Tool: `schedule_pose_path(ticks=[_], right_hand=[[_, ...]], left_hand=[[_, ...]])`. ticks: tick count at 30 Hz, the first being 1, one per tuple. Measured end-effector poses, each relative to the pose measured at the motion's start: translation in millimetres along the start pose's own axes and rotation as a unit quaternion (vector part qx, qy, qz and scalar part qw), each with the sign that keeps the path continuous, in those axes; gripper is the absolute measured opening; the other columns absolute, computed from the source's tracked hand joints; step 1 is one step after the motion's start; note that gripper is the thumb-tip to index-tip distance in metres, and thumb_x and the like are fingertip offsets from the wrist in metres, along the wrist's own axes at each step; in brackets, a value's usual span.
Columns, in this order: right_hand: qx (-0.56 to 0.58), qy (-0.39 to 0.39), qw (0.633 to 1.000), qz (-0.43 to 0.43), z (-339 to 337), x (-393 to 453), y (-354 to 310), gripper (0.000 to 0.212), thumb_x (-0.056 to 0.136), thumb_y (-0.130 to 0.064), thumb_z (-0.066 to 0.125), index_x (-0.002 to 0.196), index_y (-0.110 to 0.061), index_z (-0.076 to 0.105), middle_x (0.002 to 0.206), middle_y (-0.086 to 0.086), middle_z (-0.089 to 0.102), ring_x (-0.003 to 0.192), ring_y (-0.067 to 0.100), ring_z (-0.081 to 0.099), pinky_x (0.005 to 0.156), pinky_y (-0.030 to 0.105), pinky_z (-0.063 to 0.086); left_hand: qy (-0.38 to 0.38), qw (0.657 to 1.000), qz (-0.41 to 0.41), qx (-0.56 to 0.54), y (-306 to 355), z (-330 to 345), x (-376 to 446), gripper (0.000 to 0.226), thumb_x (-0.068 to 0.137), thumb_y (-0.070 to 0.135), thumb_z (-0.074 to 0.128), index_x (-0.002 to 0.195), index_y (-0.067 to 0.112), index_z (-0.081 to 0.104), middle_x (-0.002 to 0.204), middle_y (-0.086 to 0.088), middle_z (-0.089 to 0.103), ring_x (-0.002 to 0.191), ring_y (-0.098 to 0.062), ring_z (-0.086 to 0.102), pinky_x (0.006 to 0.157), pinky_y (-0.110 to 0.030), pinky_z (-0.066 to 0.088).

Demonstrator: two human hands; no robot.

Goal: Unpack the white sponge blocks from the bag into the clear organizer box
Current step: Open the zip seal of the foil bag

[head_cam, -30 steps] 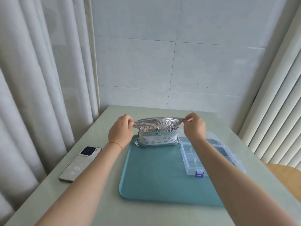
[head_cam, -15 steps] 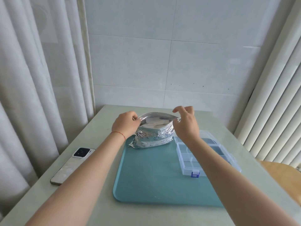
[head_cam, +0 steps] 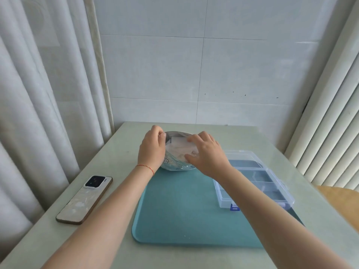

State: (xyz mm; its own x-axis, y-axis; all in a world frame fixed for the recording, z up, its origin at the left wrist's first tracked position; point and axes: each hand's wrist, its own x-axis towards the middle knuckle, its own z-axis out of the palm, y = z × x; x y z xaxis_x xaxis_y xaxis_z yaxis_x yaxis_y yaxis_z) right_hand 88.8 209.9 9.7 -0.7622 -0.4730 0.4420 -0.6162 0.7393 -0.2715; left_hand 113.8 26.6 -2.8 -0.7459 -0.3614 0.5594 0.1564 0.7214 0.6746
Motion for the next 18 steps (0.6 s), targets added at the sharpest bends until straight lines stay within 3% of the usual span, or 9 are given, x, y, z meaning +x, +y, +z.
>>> schedule_pose_path(ticks=[3,9,12,14,18], right_hand=[[0.005,-0.023,1.000,0.012,10,-2,1,0.041,0.087,-0.040,0.067,0.121,-0.019,0.056,0.114,0.002,0.050,0.111,0.023,0.046,0.095,0.036,0.039],[0.021,-0.011,0.999,0.025,14,-5,-2,0.036,0.092,-0.045,0.059,0.121,-0.023,0.058,0.111,0.002,0.053,0.110,0.024,0.049,0.093,0.039,0.039],[0.006,-0.014,1.000,0.027,14,-9,-8,0.050,0.087,-0.061,0.057,0.125,-0.028,0.058,0.105,-0.001,0.049,0.110,0.021,0.048,0.094,0.038,0.037],[-0.011,-0.010,1.000,0.026,13,-12,-11,0.055,0.084,-0.065,0.058,0.125,-0.029,0.058,0.101,-0.003,0.043,0.109,0.020,0.047,0.094,0.036,0.036],[-0.062,-0.018,0.998,0.004,13,-17,-17,0.048,0.085,-0.049,0.066,0.128,-0.028,0.056,0.102,-0.003,0.040,0.106,0.021,0.048,0.089,0.032,0.034]], left_hand=[[-0.030,0.999,-0.012,0.032,-8,1,-5,0.013,0.098,0.024,0.049,0.089,0.016,0.051,0.092,-0.004,0.058,0.083,-0.025,0.053,0.067,-0.034,0.039],[-0.107,0.989,-0.046,0.095,-15,-1,-18,0.015,0.098,0.026,0.050,0.088,0.015,0.054,0.077,-0.006,0.061,0.077,-0.033,0.057,0.065,-0.037,0.045],[-0.105,0.988,-0.053,0.097,-13,-3,-21,0.016,0.098,0.029,0.050,0.091,0.015,0.054,0.076,-0.003,0.059,0.079,-0.033,0.057,0.064,-0.035,0.042],[-0.088,0.992,-0.050,0.074,-10,-5,-25,0.014,0.096,0.030,0.054,0.098,0.016,0.054,0.086,0.001,0.060,0.083,-0.026,0.058,0.067,-0.033,0.042],[-0.035,0.999,0.037,-0.015,-2,-15,-33,0.024,0.082,0.013,0.064,0.100,0.018,0.049,0.099,0.003,0.056,0.093,-0.017,0.054,0.079,-0.032,0.044]])
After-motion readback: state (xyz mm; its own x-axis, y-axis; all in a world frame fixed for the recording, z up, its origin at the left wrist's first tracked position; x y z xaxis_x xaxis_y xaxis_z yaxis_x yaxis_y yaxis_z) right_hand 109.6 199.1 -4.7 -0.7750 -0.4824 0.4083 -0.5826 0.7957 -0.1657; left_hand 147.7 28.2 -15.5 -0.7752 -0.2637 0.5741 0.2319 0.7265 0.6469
